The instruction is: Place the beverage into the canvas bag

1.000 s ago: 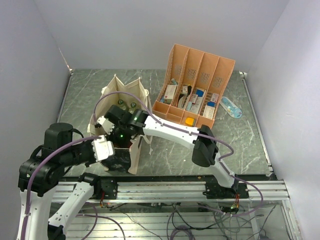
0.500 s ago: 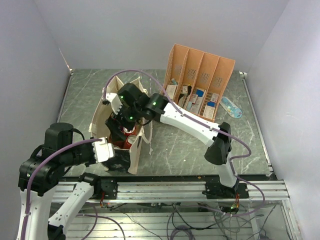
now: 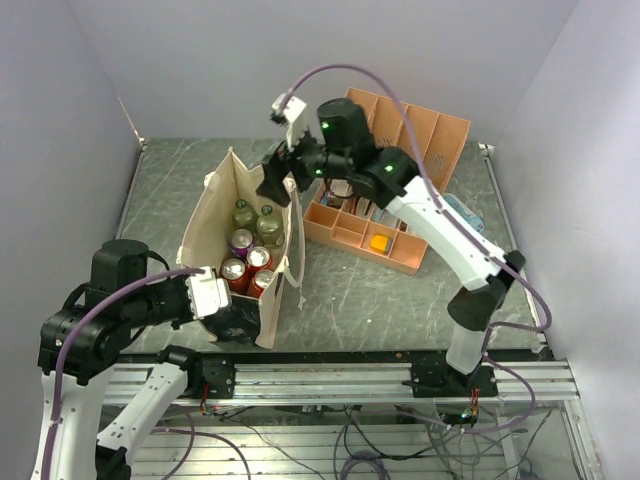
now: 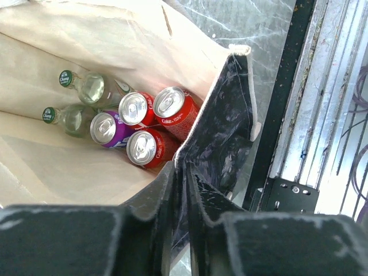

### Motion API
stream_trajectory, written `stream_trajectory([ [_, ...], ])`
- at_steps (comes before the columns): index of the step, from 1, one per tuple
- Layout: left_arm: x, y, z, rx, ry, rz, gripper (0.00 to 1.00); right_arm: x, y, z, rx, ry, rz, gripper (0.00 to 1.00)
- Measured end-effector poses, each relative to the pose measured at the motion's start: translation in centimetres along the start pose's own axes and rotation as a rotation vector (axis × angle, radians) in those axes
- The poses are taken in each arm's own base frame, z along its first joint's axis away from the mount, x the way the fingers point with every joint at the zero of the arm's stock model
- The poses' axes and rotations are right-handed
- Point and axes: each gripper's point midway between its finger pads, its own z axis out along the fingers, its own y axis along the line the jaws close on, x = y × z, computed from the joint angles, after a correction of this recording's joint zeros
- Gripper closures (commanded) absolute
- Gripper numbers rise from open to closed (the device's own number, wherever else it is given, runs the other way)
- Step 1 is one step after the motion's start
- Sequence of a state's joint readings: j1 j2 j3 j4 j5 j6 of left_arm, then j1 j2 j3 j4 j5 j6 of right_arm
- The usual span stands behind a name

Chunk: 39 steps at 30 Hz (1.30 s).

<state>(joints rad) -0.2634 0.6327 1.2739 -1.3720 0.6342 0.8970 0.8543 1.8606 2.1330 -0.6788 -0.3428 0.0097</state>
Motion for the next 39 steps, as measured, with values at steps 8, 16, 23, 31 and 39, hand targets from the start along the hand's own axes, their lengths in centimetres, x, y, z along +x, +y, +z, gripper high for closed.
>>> stream_trajectory([
  [8, -1.9, 1.4, -1.0, -0.043, -0.027, -0.018, 0.25, -5.3, -5.9, -10.0, 0.332, -0.159, -0.174, 0.03],
  [16, -5.9, 6.4, -3.5, -0.250, -0.080, -0.141, 0.01, -0.6, -20.2, -22.1, 0.787, -0.143, 0.003, 0.00],
  [23, -7.5, 14.8, -5.9, -0.595, -0.105, -0.324, 0.00, 2.7, -26.3, -31.1, 1.032, -0.176, 0.151, 0.00],
  [31, -7.4, 22.0, -7.2, -0.876, -0.144, -0.441, 0.00, -0.6, -23.8, -38.1, 1.158, -0.305, 0.065, 0.00],
  [39, -2.8, 24.0, -5.6, -0.984, -0.129, -0.521, 0.00, -1.2, -22.0, -42.7, 1.279, -0.396, 0.058, 0.00],
])
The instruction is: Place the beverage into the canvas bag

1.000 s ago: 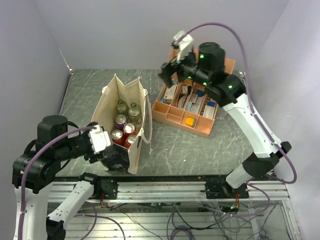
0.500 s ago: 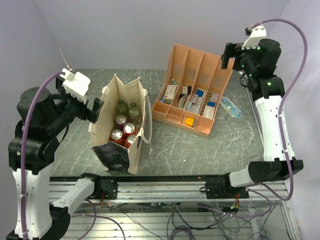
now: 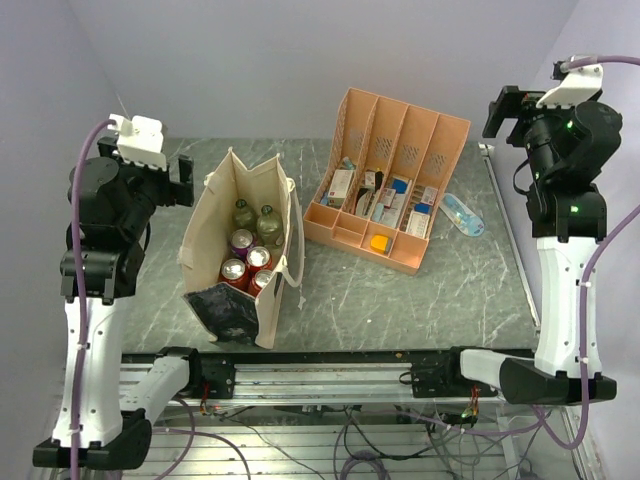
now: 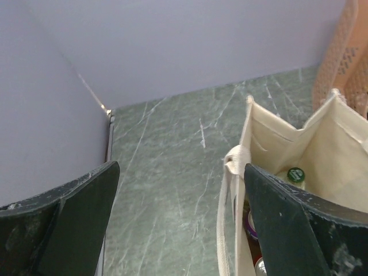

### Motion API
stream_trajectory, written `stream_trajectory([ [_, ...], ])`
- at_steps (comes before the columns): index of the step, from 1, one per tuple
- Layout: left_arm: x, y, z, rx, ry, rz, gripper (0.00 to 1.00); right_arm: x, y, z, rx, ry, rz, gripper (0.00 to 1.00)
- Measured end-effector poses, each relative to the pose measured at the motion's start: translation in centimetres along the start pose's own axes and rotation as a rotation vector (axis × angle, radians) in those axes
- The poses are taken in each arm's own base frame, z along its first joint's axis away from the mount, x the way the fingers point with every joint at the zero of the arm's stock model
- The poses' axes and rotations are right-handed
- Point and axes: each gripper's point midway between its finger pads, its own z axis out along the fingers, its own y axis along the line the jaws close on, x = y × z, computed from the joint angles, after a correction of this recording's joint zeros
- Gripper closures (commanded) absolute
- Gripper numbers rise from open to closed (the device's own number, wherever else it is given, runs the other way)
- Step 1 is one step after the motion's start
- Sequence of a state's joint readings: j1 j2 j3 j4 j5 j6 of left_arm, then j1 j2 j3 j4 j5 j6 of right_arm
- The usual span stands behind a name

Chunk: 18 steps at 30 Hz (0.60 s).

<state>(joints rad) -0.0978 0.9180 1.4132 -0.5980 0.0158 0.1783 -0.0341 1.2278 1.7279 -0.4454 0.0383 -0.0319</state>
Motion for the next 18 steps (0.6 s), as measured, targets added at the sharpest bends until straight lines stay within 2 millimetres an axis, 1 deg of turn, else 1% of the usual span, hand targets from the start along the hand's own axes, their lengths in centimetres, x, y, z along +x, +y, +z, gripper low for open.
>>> stream_trajectory([
  [3, 1.0, 1.5, 0.4, -0.044, 0.003, -0.049, 0.00, 0.5, -0.2, -0.5, 0.011, 0.002, 0.006, 0.00],
  [5, 0.6, 2.1, 0.3, -0.057, -0.015, -0.067, 0.00, 1.1, -0.3, -0.9, 0.019, 0.007, 0.013, 0.00],
  [8, -0.3, 2.3, -0.1, -0.050, -0.050, -0.070, 0.00, 1.2, -0.7, -1.4, 0.029, 0.003, 0.017, 0.00],
  [14, -1.9, 2.6, -0.8, -0.037, -0.095, -0.065, 0.00, 0.7, -0.9, -2.2, 0.038, -0.020, 0.011, 0.00],
  [18, -2.1, 1.8, -0.8, 0.009, -0.105, -0.062, 0.00, 0.5, -1.0, -2.3, 0.041, -0.025, 0.005, 0.00],
])
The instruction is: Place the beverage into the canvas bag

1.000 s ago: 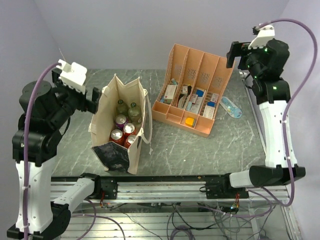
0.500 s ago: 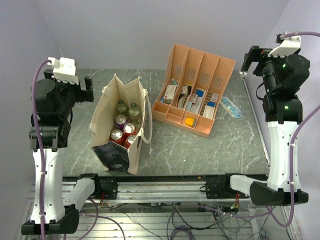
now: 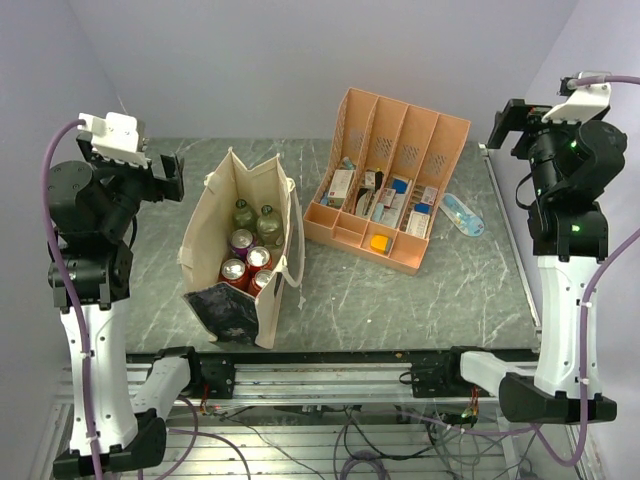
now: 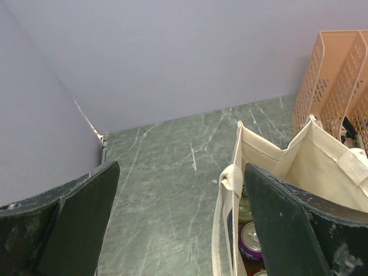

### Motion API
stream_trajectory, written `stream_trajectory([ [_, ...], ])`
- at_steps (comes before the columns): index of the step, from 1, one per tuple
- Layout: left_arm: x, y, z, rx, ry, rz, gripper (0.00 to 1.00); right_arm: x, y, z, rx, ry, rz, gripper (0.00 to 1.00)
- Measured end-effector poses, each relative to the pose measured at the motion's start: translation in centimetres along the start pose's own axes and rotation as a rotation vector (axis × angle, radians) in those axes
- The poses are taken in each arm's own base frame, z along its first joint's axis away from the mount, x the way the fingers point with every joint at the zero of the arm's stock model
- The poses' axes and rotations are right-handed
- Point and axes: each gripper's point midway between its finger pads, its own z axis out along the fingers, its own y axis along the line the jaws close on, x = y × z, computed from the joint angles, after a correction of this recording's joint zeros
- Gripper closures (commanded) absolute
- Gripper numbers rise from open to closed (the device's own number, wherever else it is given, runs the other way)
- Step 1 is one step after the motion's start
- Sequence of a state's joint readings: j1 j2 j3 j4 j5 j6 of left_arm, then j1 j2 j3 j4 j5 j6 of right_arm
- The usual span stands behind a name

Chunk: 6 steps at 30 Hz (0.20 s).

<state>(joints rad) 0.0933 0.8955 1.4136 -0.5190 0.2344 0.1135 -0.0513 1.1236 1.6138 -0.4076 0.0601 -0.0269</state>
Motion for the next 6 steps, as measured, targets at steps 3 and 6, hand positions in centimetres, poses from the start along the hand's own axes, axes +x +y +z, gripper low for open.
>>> stream_trajectory([
  [3, 0.09, -0.29, 0.04, 0.018, 0.003, 0.002, 0.00, 0.19, 0.02, 0.17, 0.000, 0.005, -0.001, 0.00],
  [6, 0.18, -0.41, -0.02, 0.026, 0.006, 0.009, 0.00, 0.48, 0.07, 0.46, -0.001, 0.014, -0.001, 0.00],
])
